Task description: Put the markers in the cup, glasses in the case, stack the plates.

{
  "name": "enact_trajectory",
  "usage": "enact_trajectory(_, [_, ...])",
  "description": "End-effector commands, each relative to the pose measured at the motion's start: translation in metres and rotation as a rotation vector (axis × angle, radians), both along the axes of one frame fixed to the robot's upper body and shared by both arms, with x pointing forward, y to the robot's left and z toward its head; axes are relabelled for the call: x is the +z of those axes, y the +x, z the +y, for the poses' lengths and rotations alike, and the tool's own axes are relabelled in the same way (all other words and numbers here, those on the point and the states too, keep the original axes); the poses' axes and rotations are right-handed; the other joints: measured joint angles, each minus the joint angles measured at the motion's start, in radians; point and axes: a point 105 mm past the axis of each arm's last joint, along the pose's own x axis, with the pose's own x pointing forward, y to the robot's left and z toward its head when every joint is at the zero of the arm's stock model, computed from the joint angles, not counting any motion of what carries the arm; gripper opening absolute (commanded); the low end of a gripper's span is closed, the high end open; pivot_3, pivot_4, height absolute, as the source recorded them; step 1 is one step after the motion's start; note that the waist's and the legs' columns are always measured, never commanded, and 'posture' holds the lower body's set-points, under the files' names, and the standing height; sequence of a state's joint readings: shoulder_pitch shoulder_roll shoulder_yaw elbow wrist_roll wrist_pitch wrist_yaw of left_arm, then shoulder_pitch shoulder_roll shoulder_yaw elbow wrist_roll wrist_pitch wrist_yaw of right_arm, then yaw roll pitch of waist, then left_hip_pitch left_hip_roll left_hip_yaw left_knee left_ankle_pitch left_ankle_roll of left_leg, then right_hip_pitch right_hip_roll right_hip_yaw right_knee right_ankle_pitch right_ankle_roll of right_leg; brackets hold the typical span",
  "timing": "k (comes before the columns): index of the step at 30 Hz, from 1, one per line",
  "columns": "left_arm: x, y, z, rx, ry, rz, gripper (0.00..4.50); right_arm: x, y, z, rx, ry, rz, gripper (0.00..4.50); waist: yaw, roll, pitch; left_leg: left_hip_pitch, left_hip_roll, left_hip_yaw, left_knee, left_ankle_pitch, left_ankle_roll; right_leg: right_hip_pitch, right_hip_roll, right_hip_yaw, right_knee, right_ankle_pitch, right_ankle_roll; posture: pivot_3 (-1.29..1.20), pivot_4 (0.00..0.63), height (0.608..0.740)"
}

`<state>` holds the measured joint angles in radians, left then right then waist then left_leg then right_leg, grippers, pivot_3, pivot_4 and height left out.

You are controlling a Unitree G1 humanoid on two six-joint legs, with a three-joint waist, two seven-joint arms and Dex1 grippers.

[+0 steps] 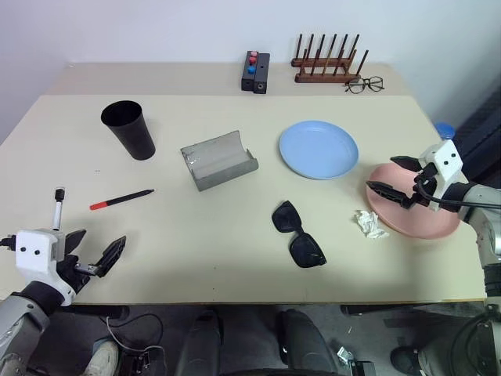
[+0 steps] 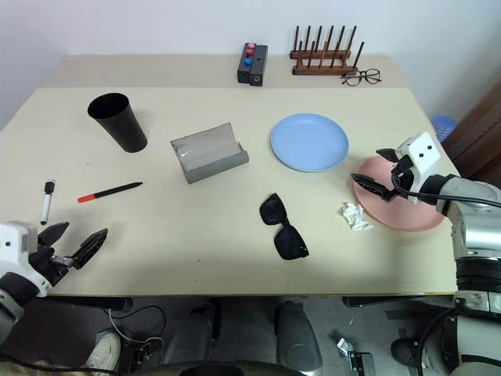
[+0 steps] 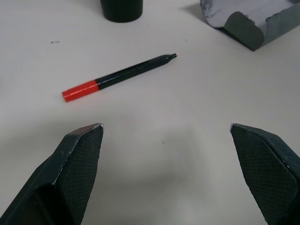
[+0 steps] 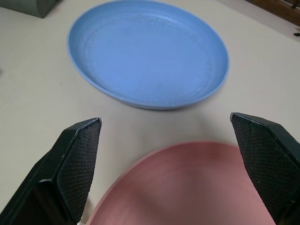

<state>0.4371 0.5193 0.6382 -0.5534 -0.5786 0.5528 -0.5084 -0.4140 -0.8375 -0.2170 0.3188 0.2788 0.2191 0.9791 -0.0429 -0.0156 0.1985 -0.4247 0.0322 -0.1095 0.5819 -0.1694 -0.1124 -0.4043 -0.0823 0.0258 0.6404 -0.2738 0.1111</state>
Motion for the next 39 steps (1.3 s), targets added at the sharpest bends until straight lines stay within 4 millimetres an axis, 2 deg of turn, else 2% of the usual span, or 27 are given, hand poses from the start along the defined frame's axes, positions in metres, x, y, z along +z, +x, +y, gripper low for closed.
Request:
enact_trajectory(1, [0.013, 0.001, -0.003, -0.007, 0.025, -0.055, 4.45, 0.018, 0.004, 0.002, 0.014, -0.025, -0.048, 4.5, 0.0, 0.0, 0.0, 0.0, 0.0, 0.0, 0.0, 0.0, 0.0, 0.0, 0.0, 0.0, 0.0, 0.0, 0.0, 0.0, 0.15, 0.74])
enact_trajectory(10, [0.02, 0.01, 0.002, 0.004, 0.024, -0.081, 4.45, 0.017, 0.009, 0.02, 0.041, -0.006, -0.083, 4.5, 0.001, 0.0, 0.0, 0.0, 0.0, 0.0, 0.001, 0.0, 0.0, 0.0, 0.0, 0.0, 0.002, 0.0, 0.0, 0.0, 0.15, 0.74])
enact_trajectory(16, [0.019, 0.018, -0.005, -0.044, 0.058, -0.044, 4.45, 0.019, 0.015, 0.064, 0.137, 0.033, -0.145, 4.5, -0.003, 0.0, 0.0, 0.001, 0.0, 0.0, 0.004, 0.0, 0.0, 0.0, 0.0, 0.0, 0.006, 0.0, 0.0, 0.0, 0.15, 0.74])
enact_trajectory(22, [0.019, 0.049, -0.012, -0.151, 0.152, 0.078, 4.45, 0.017, 0.002, 0.136, 0.257, 0.114, -0.21, 4.5, 0.006, 0.0, 0.0, 0.0, 0.0, -0.001, 0.006, 0.0, 0.0, 0.0, 0.001, 0.0, 0.008, 0.0, 0.0, 0.0, 0.15, 0.74])
enact_trajectory(28, [0.032, 0.098, -0.004, -0.208, 0.177, 0.185, 4.45, 0.001, -0.016, 0.179, 0.327, 0.189, -0.174, 4.5, 0.013, 0.0, 0.0, -0.001, 0.0, -0.002, 0.007, 0.0, 0.0, 0.0, 0.001, 0.0, 0.008, 0.0, 0.001, 0.0, 0.15, 0.74])
enact_trajectory(31, [0.027, 0.115, -0.002, -0.264, 0.143, 0.274, 4.45, 0.0, -0.021, 0.192, 0.348, 0.213, -0.173, 4.5, 0.003, 0.0, 0.0, -0.001, 0.0, -0.002, 0.007, 0.0, 0.0, -0.001, 0.002, 0.0, 0.009, 0.0, 0.001, 0.0, 0.15, 0.74])
enact_trajectory(33, [0.017, 0.123, 0.009, -0.267, 0.23, 0.357, 4.45, -0.001, -0.023, 0.195, 0.35, 0.224, -0.172, 4.5, -0.001, 0.0, 0.0, 0.0, 0.0, -0.002, 0.007, 0.0, 0.0, -0.001, 0.002, 0.0, 0.01, 0.0, 0.002, 0.0, 0.15, 0.74])
enact_trajectory(35, [0.015, 0.134, 0.019, -0.261, 0.272, 0.392, 4.45, -0.003, -0.026, 0.197, 0.349, 0.225, -0.17, 4.5, -0.003, 0.0, 0.0, 0.0, 0.0, -0.002, 0.005, 0.0, 0.0, -0.002, 0.002, 0.0, 0.01, 0.001, 0.004, 0.0, 0.15, 0.74])
enact_trajectory(39, [0.011, 0.145, 0.016, -0.337, 0.265, 0.437, 4.45, -0.004, -0.03, 0.197, 0.336, 0.229, -0.172, 4.5, 0.0, 0.0, 0.0, -0.001, 0.0, -0.002, 0.003, 0.0, 0.0, -0.003, 0.003, 0.0, 0.011, 0.001, 0.006, 0.0, 0.15, 0.74])
